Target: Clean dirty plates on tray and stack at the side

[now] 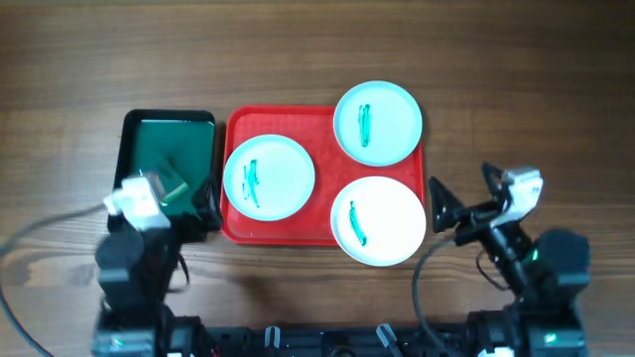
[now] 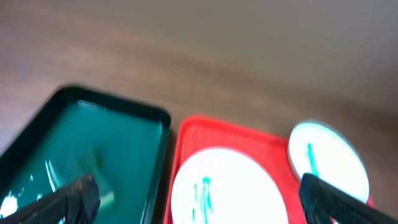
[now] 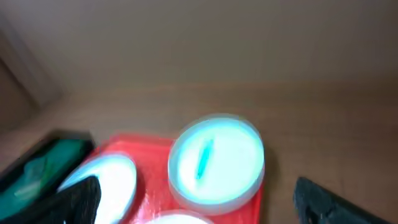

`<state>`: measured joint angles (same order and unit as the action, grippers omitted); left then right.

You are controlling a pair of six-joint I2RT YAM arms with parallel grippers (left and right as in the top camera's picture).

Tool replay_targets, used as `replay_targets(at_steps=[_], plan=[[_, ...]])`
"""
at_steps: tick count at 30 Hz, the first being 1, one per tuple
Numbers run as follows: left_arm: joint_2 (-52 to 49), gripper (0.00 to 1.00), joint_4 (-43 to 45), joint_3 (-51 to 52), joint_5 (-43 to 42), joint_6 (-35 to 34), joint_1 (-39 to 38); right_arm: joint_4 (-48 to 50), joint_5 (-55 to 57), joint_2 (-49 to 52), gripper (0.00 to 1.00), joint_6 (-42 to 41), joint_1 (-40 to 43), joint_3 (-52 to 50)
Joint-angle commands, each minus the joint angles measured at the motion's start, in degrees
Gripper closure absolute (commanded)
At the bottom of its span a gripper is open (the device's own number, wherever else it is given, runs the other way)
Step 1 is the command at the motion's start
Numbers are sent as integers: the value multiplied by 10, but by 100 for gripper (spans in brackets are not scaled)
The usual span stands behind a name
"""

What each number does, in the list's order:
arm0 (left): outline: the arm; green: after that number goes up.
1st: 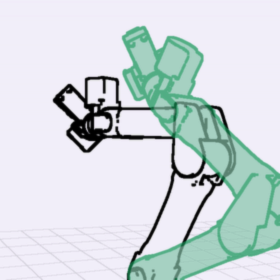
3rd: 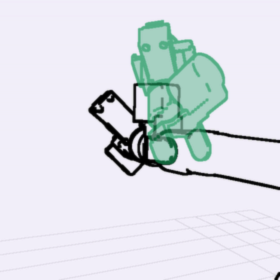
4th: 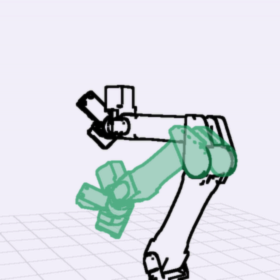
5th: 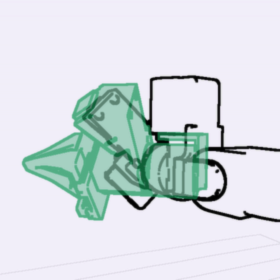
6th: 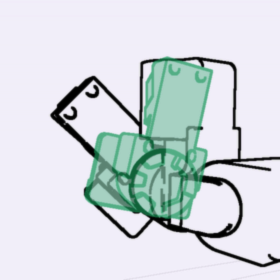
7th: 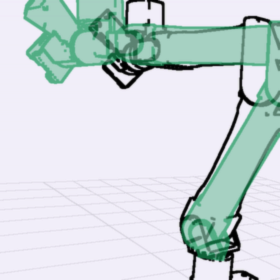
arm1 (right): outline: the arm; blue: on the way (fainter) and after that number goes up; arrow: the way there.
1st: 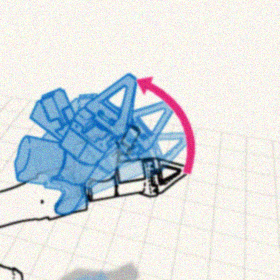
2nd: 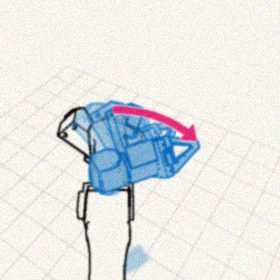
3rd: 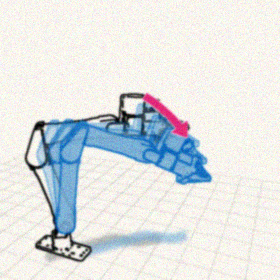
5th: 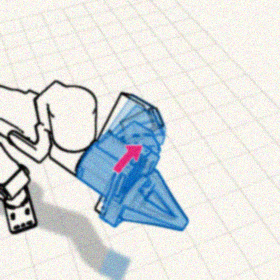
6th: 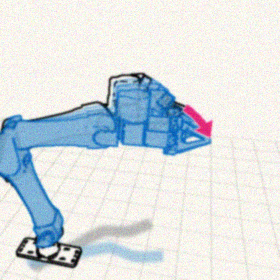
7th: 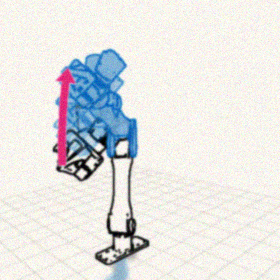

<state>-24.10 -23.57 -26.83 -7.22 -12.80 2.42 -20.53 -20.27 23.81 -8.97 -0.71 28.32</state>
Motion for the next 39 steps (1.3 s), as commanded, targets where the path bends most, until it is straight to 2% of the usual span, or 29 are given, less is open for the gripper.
replay_targets(at_steps=[1,8,9,13,15,17,18,19,21,23,26,29,32,34,39], plan=[[-149,0,-107,-186,-12,63,4,-94,-8,143,0,45,-2,164],[-464,0,-427,-479,28,64,4,-278,-8,376,0,45,-2,404],[-500,0,-442,-491,23,64,4,-280,-8,399,0,42,-2,416],[-598,0,-431,-492,4,61,3,-257,-24,454,0,-57,-2,416],[-664,0,-428,-492,-30,61,3,-246,-73,488,1,-14,-3,416],[-709,0,-425,-492,-71,62,3,-245,-74,522,6,-15,-14,418],[-725,4,-412,-492,-76,61,3,-246,-75,539,10,-18,-25,421],[-731,8,-407,-495,-75,53,4,-248,-71,558,14,-31,-41,429],[-729,9,-404,-511,-40,-7,5,-261,-44,603,18,-49,-79,455],[-720,9,-428,-568,52,-116,5,-284,-8,666,23,-52,-128,502],[-709,16,-456,-630,138,-210,5,-291,29,745,35,-77,-182,544],[-708,20,-466,-635,211,-285,6,-260,40,813,50,-82,-231,547],[-716,21,-473,-634,213,-286,6,-227,54,873,57,-77,-273,547],[-721,20,-473,-633,213,-286,9,-203,67,905,70,-75,-295,547],[-723,21,-475,-633,212,-286,43,-161,94,965,76,-77,-334,547]])
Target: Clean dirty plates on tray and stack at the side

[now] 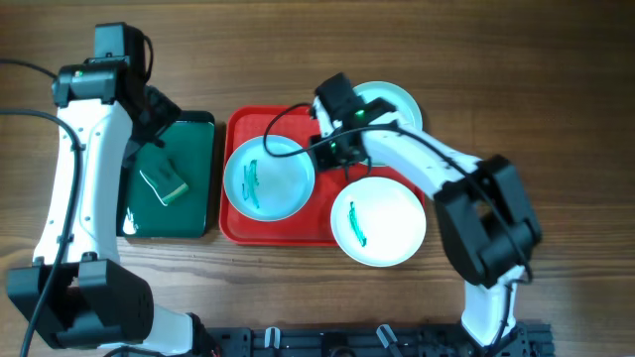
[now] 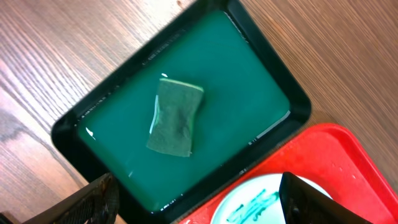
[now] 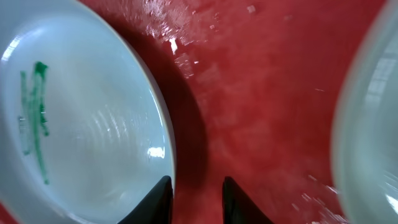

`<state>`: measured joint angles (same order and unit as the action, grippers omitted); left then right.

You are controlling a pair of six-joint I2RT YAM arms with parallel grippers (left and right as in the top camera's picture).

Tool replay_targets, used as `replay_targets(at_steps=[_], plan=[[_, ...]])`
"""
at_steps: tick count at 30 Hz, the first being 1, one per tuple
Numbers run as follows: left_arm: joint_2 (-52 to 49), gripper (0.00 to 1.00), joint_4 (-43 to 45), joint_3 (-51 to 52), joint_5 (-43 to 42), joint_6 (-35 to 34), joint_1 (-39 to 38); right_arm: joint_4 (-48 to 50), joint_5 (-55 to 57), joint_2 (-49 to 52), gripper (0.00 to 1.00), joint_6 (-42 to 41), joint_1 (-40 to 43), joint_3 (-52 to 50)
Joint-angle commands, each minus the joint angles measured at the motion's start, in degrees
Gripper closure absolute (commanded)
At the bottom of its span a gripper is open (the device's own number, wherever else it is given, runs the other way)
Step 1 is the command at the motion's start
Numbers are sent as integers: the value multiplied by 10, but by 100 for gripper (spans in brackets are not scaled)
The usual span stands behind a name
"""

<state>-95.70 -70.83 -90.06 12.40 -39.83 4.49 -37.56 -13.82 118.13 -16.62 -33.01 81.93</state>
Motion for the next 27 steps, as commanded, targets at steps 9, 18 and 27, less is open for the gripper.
replay_targets(at_steps=[9,18,27], plan=[[-8,25,-6,16,16,-16,41,28,29,34,95,-1,-15,10],[-8,41,77,144,11,-42,40,28,27,49,96,-16,-15,9],[-11,66,222,231,9,-12,40,29,27,49,96,-16,-15,9]])
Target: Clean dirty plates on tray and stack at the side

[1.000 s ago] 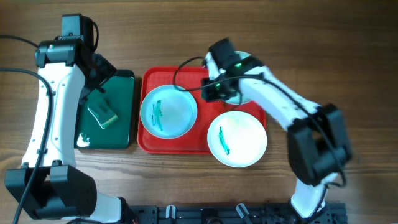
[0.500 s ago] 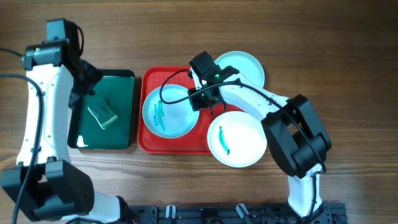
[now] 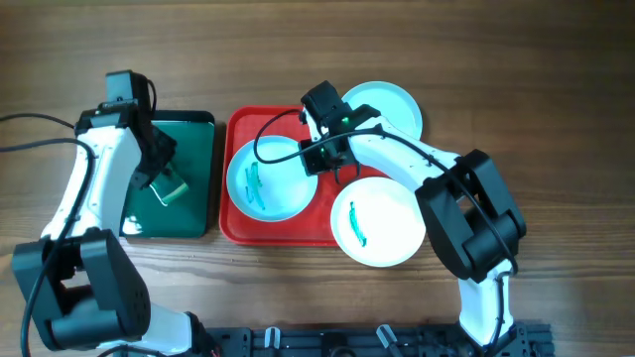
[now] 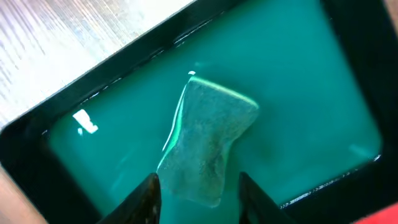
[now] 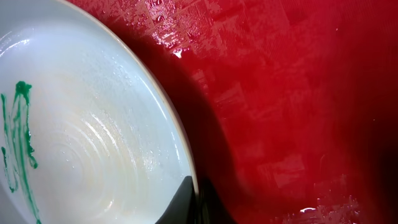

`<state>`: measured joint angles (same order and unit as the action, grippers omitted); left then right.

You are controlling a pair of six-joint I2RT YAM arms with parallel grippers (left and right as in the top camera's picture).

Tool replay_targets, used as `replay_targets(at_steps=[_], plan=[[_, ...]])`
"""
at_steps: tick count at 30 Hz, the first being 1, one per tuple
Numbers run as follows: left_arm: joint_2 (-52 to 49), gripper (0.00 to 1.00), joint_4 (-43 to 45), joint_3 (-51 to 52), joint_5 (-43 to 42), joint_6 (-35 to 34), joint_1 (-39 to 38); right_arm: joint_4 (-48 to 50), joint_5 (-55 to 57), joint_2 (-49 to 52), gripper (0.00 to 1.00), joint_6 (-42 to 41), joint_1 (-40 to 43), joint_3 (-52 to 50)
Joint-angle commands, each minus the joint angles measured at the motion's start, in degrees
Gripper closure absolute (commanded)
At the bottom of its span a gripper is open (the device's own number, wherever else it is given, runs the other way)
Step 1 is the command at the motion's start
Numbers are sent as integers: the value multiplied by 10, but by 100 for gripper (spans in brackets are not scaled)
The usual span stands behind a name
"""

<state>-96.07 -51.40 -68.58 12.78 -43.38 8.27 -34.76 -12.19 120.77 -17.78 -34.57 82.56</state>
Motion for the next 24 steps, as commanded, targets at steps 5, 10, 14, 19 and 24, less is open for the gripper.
replay_targets(at_steps=[5,10,14,19,24], plan=[[-35,64,46,16,6,26,2,1,10,23,96,-4,0,3],[-89,58,52,16,-3,26,2,1,11,23,96,-5,0,3],[-139,62,78,16,-43,55,2,1,11,23,96,-4,0,3],[-162,89,88,16,-50,59,2,1,11,23,96,-4,0,3],[-153,96,78,9,-53,82,2,2,10,23,96,-4,0,3]])
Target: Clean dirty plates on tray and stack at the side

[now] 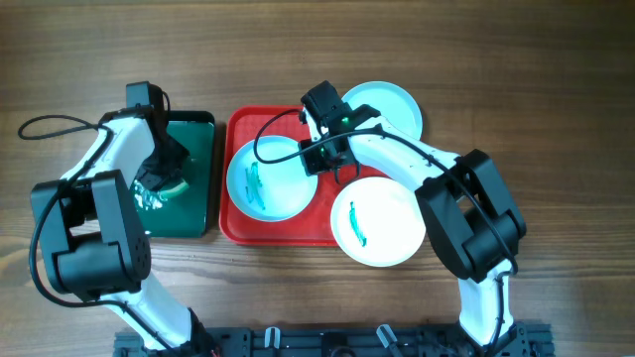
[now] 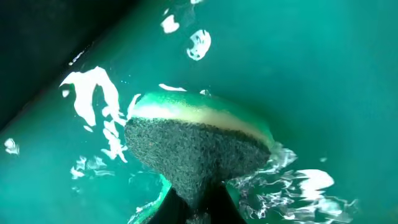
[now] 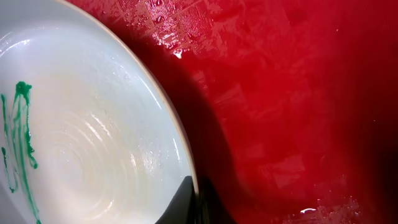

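Three white plates streaked with green sit on the red tray [image 1: 238, 226]: a left plate [image 1: 264, 181], a far plate [image 1: 387, 111] and a near plate [image 1: 379, 220]. My right gripper [image 1: 319, 159] is shut on the left plate's right rim [image 3: 184, 163], one finger inside and one outside it. In the green basin [image 1: 194, 134], my left gripper [image 1: 162, 171] is shut on the green sponge [image 2: 199, 149], which is squeezed into a wedge in the water.
The basin stands just left of the tray, their edges close together. The near plate overhangs the tray's front right corner. Bare wooden table [image 1: 556, 119] lies to the right and behind.
My left gripper, open just above the sponge in the basin, is now down in the water and shut on it. My right gripper has stayed shut on the left plate's rim.
Both arms were folded at the table's near edge with grippers open. Then the left arm was over the basin and the right gripper open at the left plate's rim. Then the right had shut on that rim; now the left has shut on the sponge.
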`<state>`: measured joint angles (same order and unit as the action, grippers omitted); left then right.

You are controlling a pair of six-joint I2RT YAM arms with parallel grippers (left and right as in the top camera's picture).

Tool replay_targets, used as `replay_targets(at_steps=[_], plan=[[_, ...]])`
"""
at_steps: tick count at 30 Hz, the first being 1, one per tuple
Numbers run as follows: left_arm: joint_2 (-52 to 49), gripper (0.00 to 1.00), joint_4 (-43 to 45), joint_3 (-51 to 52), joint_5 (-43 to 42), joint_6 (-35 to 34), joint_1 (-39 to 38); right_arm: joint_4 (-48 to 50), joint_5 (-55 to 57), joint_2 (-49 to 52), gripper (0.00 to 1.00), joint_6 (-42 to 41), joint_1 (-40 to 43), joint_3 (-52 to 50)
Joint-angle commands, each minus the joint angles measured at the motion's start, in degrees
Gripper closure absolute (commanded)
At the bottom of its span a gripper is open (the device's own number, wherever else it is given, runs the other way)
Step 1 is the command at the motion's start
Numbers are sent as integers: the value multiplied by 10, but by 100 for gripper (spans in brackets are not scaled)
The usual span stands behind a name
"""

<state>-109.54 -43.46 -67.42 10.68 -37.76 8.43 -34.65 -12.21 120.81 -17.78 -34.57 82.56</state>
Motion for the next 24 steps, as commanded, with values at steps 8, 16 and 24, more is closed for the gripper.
replay_targets(at_steps=[8,16,24], plan=[[99,96,-89,-80,-115,177,0,2,-7,22,96,-4,1,3],[110,96,-108,-67,-95,241,1,-15,-48,22,96,-2,14,3],[82,96,-88,-63,-82,305,-4,-20,-73,23,96,-2,29,3]])
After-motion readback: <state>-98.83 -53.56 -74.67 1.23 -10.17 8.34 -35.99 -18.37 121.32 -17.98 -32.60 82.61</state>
